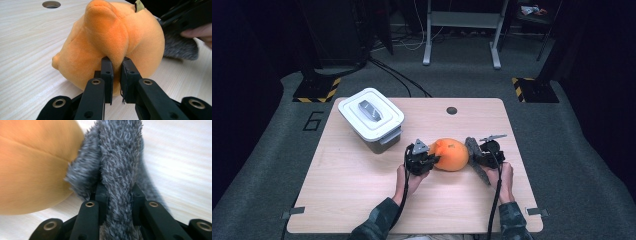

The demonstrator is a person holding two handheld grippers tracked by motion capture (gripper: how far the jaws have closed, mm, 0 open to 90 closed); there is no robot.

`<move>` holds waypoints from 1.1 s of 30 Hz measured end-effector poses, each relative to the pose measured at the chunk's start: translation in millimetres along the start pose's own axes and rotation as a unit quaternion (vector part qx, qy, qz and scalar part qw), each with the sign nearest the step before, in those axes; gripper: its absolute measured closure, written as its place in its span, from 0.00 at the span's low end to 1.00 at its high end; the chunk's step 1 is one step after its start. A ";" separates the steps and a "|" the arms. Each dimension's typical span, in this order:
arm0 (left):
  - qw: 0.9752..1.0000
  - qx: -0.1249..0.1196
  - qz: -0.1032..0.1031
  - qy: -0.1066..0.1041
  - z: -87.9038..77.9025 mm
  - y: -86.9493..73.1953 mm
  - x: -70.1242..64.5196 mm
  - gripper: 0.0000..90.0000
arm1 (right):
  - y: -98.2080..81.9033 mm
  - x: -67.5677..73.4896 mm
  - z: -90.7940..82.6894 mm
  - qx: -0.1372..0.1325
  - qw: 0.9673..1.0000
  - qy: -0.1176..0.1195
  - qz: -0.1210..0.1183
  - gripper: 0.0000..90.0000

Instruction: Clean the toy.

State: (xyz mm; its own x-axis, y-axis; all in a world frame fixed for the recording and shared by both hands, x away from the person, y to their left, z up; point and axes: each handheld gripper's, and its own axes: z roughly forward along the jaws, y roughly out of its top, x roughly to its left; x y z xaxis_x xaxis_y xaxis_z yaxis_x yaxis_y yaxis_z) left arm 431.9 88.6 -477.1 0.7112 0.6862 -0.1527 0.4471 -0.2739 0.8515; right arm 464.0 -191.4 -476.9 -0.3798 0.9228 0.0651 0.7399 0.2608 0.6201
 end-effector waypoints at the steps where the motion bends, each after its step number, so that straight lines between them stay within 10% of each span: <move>1: 1.000 0.001 0.001 0.001 -0.5 -0.2 0.0 0.91 | 1.2 0.9 -8.2 -0.009 1.000 -0.004 0.002 0.83; 13: 1.000 0.006 0.016 0.007 0.3 3.5 -6.0 0.91 | 26.5 52.2 -86.4 -0.125 0.989 0.028 -0.078 0.83; 23: 1.000 0.011 0.014 0.014 -1.2 4.2 -8.6 0.90 | 38.1 96.1 -65.5 -0.096 0.987 0.041 -0.126 0.83; 33: 1.000 0.012 0.012 0.012 0.1 3.8 -8.1 0.90 | 38.7 99.9 -47.6 -0.077 0.987 0.002 -0.140 0.83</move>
State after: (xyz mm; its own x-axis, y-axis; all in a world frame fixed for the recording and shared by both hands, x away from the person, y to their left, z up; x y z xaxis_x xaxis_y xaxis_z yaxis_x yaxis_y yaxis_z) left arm 427.9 81.9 -472.6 0.7079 0.6960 -0.1203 0.4438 -0.3058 0.8424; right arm 428.3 -102.7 -409.3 -0.5603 0.8192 -0.1228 0.5123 0.4592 0.7257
